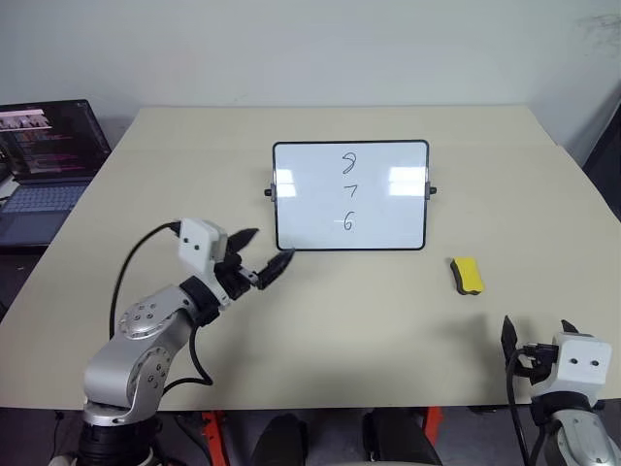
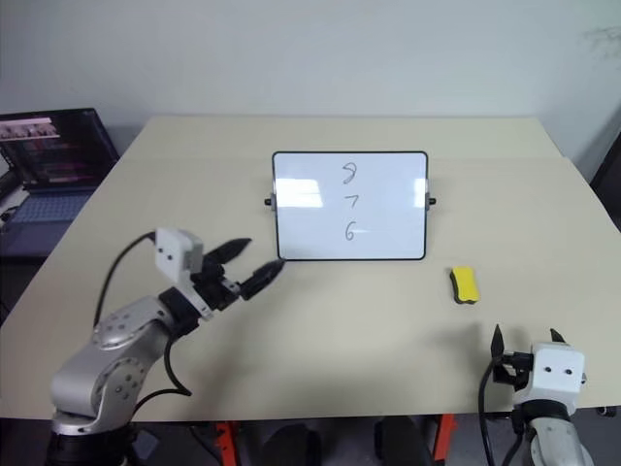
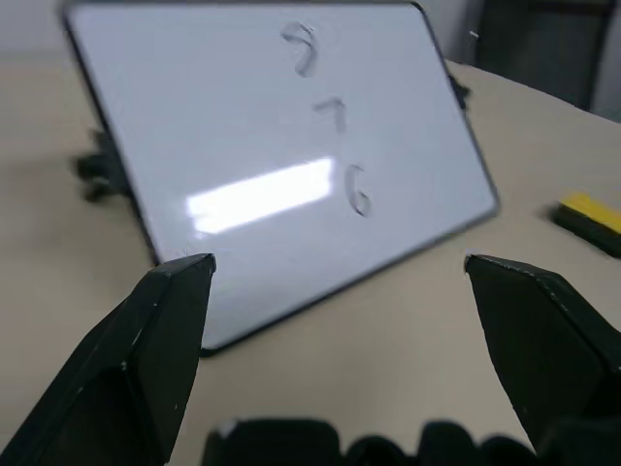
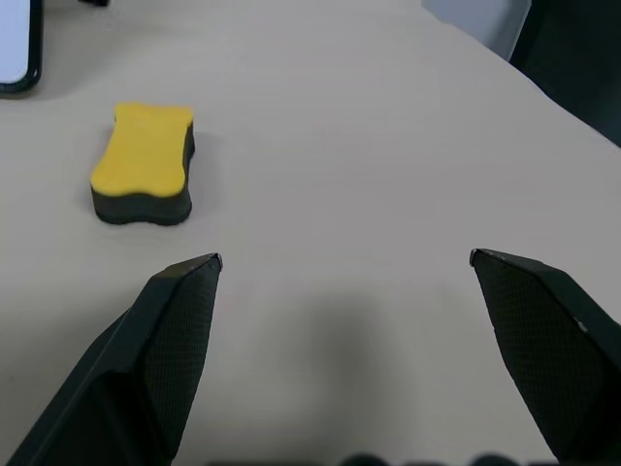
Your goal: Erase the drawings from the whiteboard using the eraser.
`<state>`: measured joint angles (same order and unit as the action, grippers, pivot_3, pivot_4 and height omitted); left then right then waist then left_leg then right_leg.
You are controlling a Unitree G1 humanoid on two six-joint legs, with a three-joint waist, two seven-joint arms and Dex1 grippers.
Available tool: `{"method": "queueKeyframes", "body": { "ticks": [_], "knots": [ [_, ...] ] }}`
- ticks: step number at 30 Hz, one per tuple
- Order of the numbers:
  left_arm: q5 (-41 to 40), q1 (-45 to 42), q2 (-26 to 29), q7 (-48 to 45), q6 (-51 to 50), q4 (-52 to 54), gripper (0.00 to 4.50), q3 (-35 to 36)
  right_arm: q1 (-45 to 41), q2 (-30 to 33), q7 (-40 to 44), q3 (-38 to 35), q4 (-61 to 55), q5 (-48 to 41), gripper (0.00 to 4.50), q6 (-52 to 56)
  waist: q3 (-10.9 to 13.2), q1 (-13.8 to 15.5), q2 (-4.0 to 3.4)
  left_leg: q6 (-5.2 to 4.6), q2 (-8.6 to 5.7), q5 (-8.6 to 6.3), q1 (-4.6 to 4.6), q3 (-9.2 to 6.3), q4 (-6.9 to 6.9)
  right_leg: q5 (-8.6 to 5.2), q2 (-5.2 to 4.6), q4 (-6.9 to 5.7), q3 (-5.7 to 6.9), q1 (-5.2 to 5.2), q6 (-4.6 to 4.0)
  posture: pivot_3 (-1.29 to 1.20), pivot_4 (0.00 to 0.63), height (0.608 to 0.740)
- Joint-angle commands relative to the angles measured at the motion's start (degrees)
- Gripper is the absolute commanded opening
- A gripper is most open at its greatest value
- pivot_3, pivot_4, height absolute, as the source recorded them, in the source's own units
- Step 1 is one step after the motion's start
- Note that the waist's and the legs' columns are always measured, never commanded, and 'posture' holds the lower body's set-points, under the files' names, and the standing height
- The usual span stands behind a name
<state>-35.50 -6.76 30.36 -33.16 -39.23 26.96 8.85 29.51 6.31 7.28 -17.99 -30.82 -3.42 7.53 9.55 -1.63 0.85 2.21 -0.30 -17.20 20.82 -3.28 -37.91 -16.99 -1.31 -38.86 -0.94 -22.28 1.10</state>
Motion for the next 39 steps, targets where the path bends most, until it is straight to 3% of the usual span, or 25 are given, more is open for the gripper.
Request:
{"method": "queueKeyframes", "body": {
  "ticks": [1, 7, 17, 30, 39],
  "knots": [
    [-4.91, -1.57, 3.37, -5.01, -2.80, 1.42, 4.50, 0.78, 0.04, 0.56, -0.26, -0.65, -0.62, 0.10, 4.48, -1.56, 0.01, 0.05, -0.01, 0.01, 0.00, -0.01, -0.01, -0.01, 0.01, 0.00, 0.00, -0.01, 0.00, 0.00, 0.00, 0.00, 0.150, 0.740],
    [-8.72, -2.15, 9.83, -14.09, -4.92, -0.19, 4.50, 0.73, -0.21, 1.13, 0.08, -1.12, -0.13, -0.29, 4.48, -1.59, 0.01, 0.04, -0.02, 0.00, 0.05, -0.02, -0.09, -0.04, 0.01, -0.01, 0.03, -0.12, 0.02, 0.01, -0.03, 0.00, 0.150, 0.740],
    [-7.16, -7.54, 17.14, -25.17, -4.34, -7.18, 4.50, -1.43, -1.27, 1.94, 1.69, 0.36, 1.11, -1.39, 4.48, -1.23, 0.02, 0.02, -0.03, 0.00, 0.06, -0.02, -0.09, -0.01, 0.01, -0.03, 0.05, -0.08, 0.00, 0.01, -0.05, 0.00, 0.150, 0.740],
    [-4.38, -10.94, 16.84, -29.26, -1.20, -11.79, 4.50, -3.76, -3.19, -0.34, 3.20, 11.06, 5.81, -0.34, 4.48, -1.17, 0.03, -0.01, -0.04, -0.01, 0.07, -0.02, -0.07, -0.03, 0.01, -0.03, 0.05, -0.09, -0.01, -0.01, -0.06, 0.00, 0.150, 0.740],
    [-3.14, -11.76, 16.04, -29.76, 0.49, -13.46, 4.50, -4.05, -3.96, -0.53, 2.74, 13.18, 8.54, -0.52, 4.48, -0.45, 0.00, -0.06, 0.02, -0.01, 0.08, -0.02, -0.08, -0.03, 0.01, -0.03, 0.05, -0.10, 0.01, -0.01, -0.06, 0.00, 0.150, 0.740]
  ]
}}
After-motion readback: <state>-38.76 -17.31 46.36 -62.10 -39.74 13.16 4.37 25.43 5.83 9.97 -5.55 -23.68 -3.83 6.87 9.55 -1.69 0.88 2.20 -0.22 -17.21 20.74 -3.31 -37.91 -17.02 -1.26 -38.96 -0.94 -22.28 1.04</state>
